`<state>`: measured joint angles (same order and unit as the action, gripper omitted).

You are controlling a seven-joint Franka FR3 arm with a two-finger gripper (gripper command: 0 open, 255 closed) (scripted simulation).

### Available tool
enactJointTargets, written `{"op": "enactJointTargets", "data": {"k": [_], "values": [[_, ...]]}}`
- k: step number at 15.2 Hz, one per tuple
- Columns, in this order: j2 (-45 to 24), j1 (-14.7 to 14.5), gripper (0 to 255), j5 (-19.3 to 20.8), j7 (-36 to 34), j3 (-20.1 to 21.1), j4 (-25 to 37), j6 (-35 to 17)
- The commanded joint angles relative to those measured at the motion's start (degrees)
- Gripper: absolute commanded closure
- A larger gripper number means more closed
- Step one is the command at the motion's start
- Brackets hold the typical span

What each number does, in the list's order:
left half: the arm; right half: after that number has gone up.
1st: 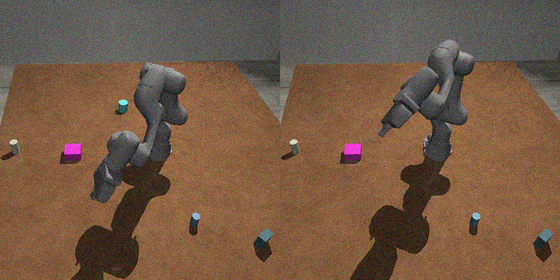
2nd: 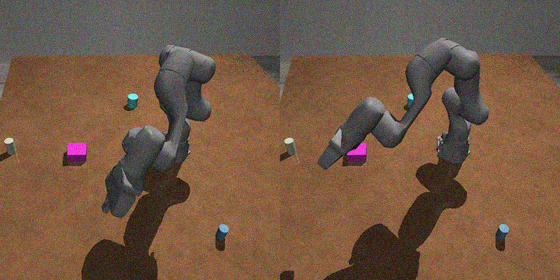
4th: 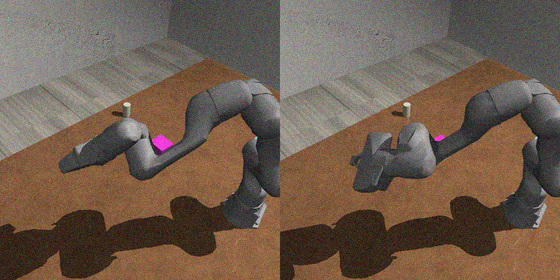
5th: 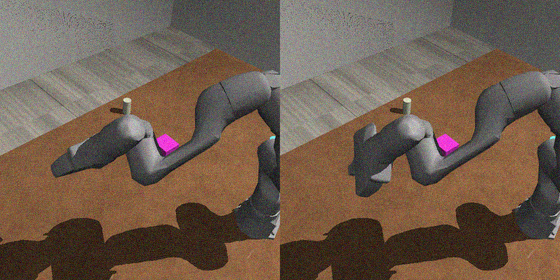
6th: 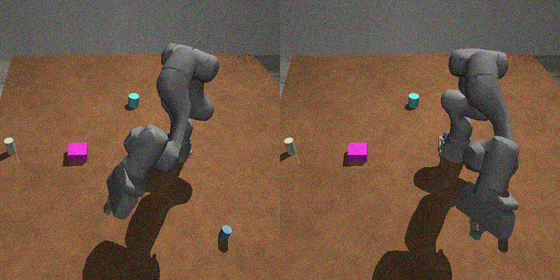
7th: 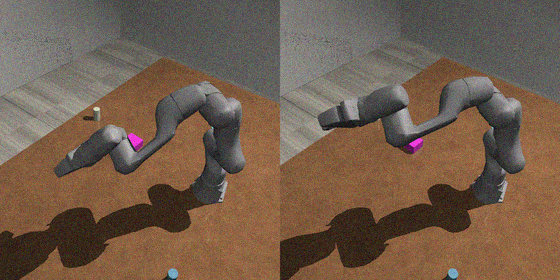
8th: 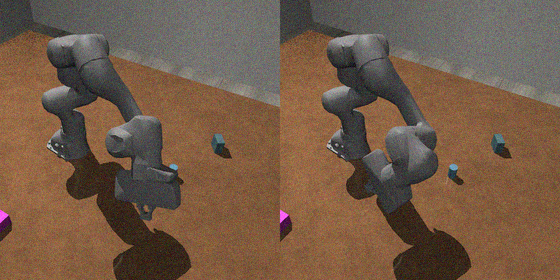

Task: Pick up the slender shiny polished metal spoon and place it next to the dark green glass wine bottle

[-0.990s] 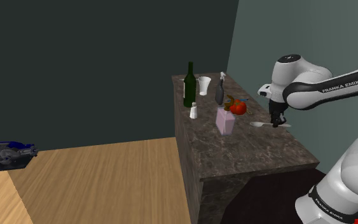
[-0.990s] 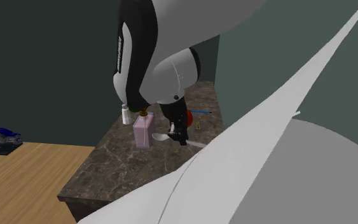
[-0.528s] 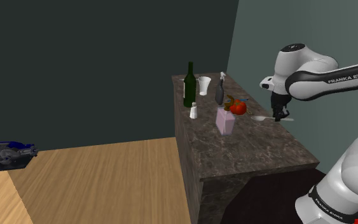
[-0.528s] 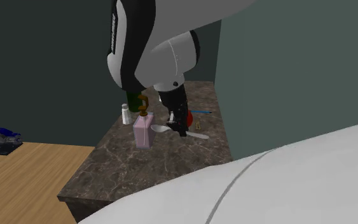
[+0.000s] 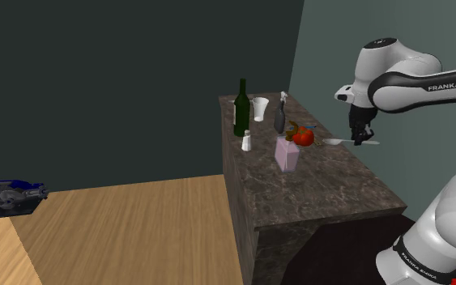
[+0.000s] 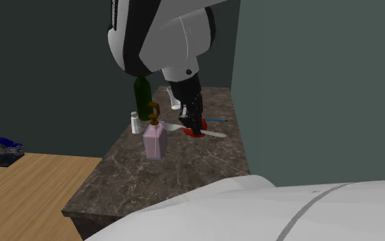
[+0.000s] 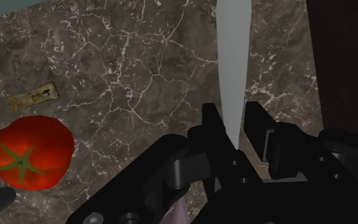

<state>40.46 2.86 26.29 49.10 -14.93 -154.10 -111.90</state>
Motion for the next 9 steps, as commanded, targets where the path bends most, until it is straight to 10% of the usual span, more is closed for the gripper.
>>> {"op": "enactJointTargets", "data": {"k": [1, 9], "values": [[0.70, -0.08, 255, -0.39, 0.43, 0.31, 1.00, 1.67], [1.99, -0.54, 255, -1.93, 2.06, 1.53, 6.24, 8.04]]}}
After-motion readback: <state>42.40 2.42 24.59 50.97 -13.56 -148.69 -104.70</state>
